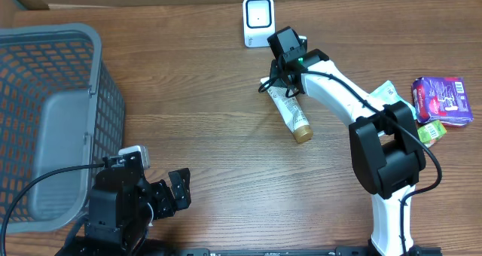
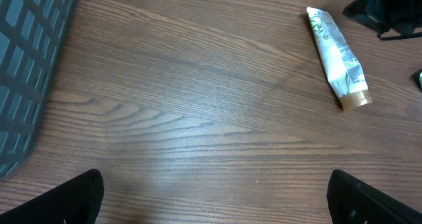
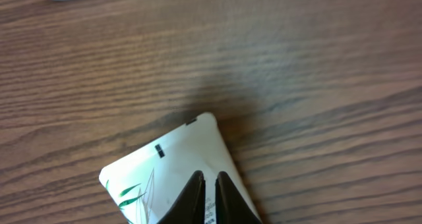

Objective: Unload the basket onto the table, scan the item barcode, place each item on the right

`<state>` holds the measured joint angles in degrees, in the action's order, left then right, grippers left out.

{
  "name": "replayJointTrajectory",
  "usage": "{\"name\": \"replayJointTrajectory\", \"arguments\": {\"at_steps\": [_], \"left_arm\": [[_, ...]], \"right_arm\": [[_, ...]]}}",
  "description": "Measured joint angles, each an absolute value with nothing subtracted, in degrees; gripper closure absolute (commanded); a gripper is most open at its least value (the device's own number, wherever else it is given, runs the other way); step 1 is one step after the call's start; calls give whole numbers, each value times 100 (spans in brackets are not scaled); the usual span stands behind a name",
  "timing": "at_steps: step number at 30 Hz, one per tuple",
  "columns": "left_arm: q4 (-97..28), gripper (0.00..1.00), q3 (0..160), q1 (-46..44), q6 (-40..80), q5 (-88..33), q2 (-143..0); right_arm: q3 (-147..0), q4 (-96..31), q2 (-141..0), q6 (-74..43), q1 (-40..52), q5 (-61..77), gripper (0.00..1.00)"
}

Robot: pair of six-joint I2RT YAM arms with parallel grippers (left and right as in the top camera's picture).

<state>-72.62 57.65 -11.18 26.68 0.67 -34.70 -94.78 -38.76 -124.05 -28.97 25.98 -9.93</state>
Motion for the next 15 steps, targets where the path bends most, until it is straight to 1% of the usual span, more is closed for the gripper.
{"name": "replayJointTrajectory", "arguments": {"at_steps": [9,12,15], "left_arm": [[-7262,0,5765,-1118,2668,67,-3470],[-7264,0,5765,-1118,2668,67,-3470],[-7262,0,5765,-1118,2668,67,-3470]], "right_arm": [[-9050,-3826,-12390,-3352,2646,-49,91],[-9024,-4169,-12344,-3389,2707,390,91],[-9017,-4783,-12283,-3358,2818,812,95]]}}
